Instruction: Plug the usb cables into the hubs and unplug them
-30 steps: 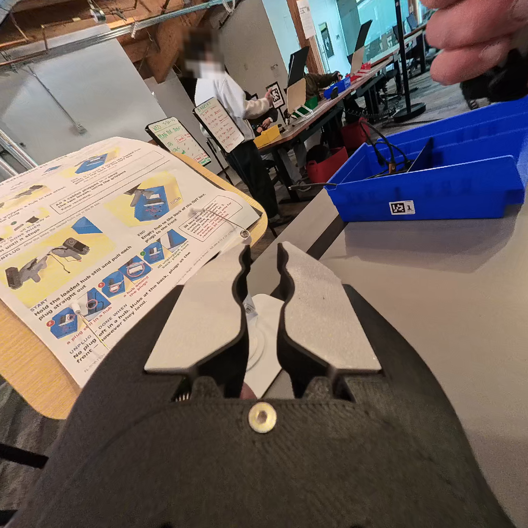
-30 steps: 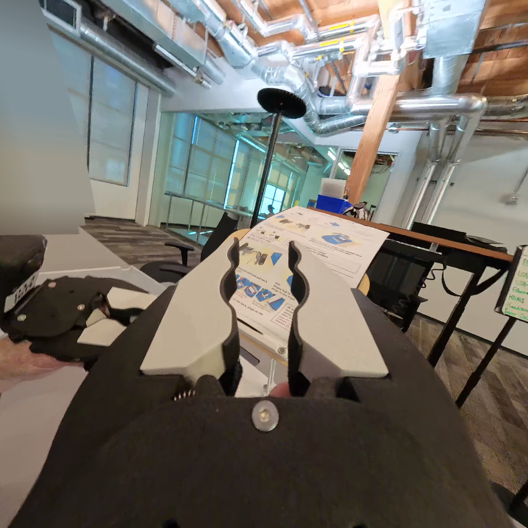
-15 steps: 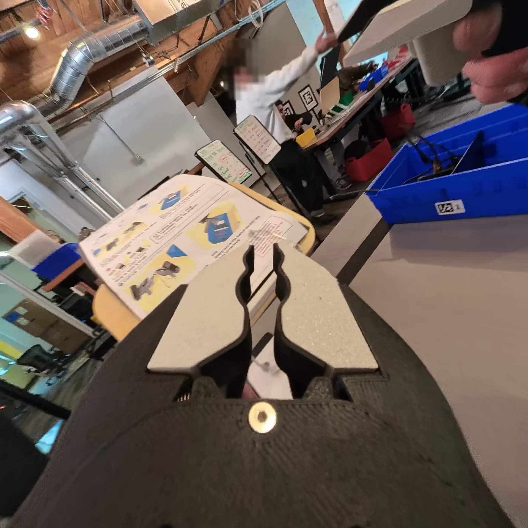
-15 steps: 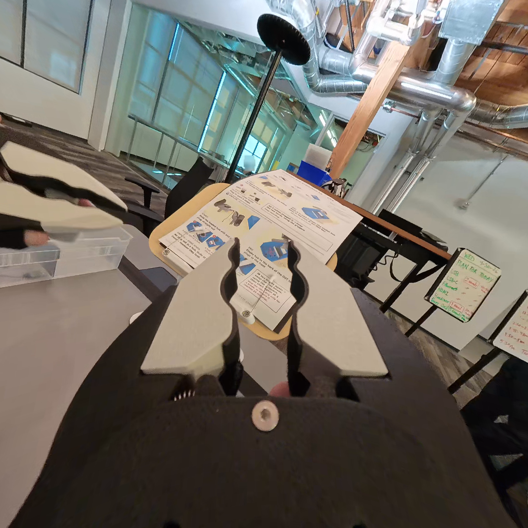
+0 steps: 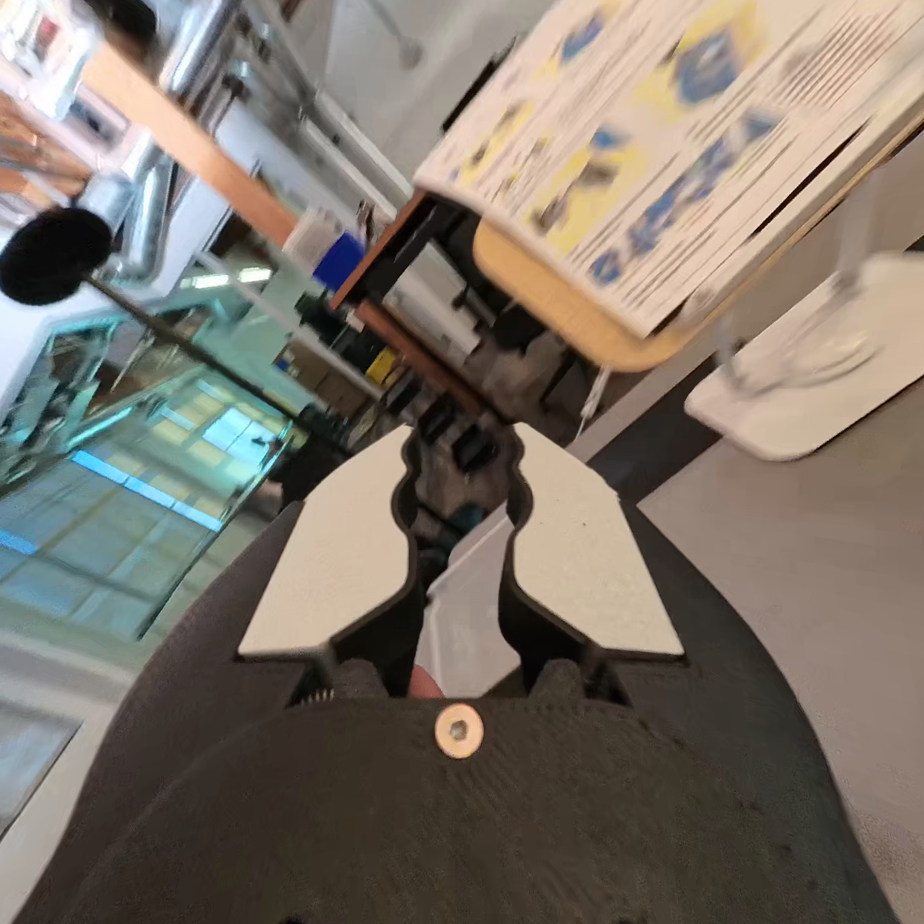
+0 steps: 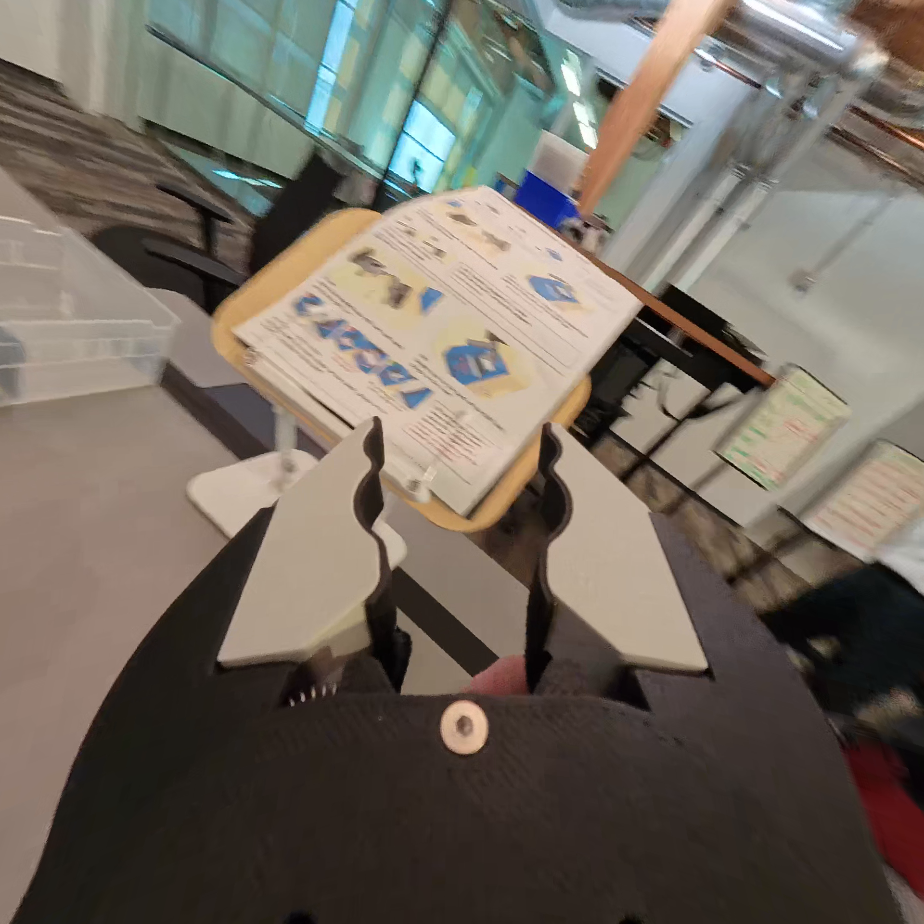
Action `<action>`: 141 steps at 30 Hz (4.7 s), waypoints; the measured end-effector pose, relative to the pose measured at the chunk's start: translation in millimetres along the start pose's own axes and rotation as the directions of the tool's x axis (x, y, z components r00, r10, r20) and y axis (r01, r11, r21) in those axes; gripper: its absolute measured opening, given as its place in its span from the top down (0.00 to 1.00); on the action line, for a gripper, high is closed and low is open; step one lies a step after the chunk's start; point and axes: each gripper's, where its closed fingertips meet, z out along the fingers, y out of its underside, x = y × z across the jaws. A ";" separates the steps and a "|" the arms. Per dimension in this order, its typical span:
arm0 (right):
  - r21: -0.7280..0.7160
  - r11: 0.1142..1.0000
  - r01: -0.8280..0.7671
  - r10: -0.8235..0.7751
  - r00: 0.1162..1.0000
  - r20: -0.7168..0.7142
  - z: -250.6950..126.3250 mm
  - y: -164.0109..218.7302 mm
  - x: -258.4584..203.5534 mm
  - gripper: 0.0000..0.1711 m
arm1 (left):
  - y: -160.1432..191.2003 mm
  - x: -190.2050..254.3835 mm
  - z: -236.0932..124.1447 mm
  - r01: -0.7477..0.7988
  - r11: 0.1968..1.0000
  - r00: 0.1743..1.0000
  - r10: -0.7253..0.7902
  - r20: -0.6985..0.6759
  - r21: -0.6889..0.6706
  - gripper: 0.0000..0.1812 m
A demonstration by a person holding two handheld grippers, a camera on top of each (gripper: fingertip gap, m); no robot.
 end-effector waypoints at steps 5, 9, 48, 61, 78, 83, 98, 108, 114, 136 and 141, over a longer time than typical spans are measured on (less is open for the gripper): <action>-0.265 0.961 -0.082 0.028 0.979 -0.201 -42.1 62.4 107.5 0.60 | 129.8 -57.6 -19.9 0.218 0.942 0.976 -0.215 0.040 -0.256 0.61; -0.563 0.809 -0.168 -0.010 0.954 -0.299 -122.2 176.9 190.1 0.59 | 216.0 -74.3 -34.8 0.391 0.845 0.918 -0.389 0.081 -0.365 0.57; -0.615 0.525 -0.588 0.401 0.808 -0.431 -230.1 392.5 140.3 0.98 | 300.8 23.5 8.1 0.679 0.584 0.637 -0.770 -0.039 -0.445 0.94; -0.592 0.575 -0.565 0.413 0.825 -0.386 -236.7 333.1 43.5 0.92 | 253.3 7.9 -33.3 0.757 0.574 0.590 -0.806 -0.053 -0.312 0.95; -0.733 0.609 -0.303 0.413 0.910 -0.033 -199.5 242.6 -114.9 0.63 | 204.6 -3.5 -110.1 0.834 0.520 0.521 -0.852 -0.046 -0.183 0.95; -0.730 0.635 -0.255 0.440 0.895 0.071 -187.4 215.1 -160.9 0.55 | 202.9 -2.8 -131.4 0.867 0.475 0.475 -0.879 -0.036 -0.147 0.95; -0.694 0.695 -0.187 0.376 0.918 0.129 -156.3 179.6 -218.9 0.68 | 211.0 2.3 -175.3 0.897 0.436 0.437 -0.899 -0.008 -0.073 0.95; -0.658 0.729 -0.189 0.387 0.907 0.169 -123.2 149.5 -269.2 0.67 | 211.7 7.2 -189.2 0.910 0.412 0.412 -0.911 -0.008 -0.051 0.95; -0.624 0.761 -0.178 0.398 0.887 0.233 -89.7 124.5 -312.2 0.64 | 215.2 -1.0 -196.7 0.915 0.402 0.402 -0.915 0.005 -0.027 0.95; -0.554 0.816 -0.165 0.414 0.835 0.362 38.8 60.8 -419.6 0.58 | 237.4 -53.7 -227.9 0.919 0.387 0.382 -0.922 0.071 0.081 0.95; -0.545 0.830 -0.122 0.400 0.811 0.428 67.4 50.2 -437.1 0.62 | 239.0 -55.0 -228.4 0.918 0.387 0.381 -0.921 0.078 0.082 0.95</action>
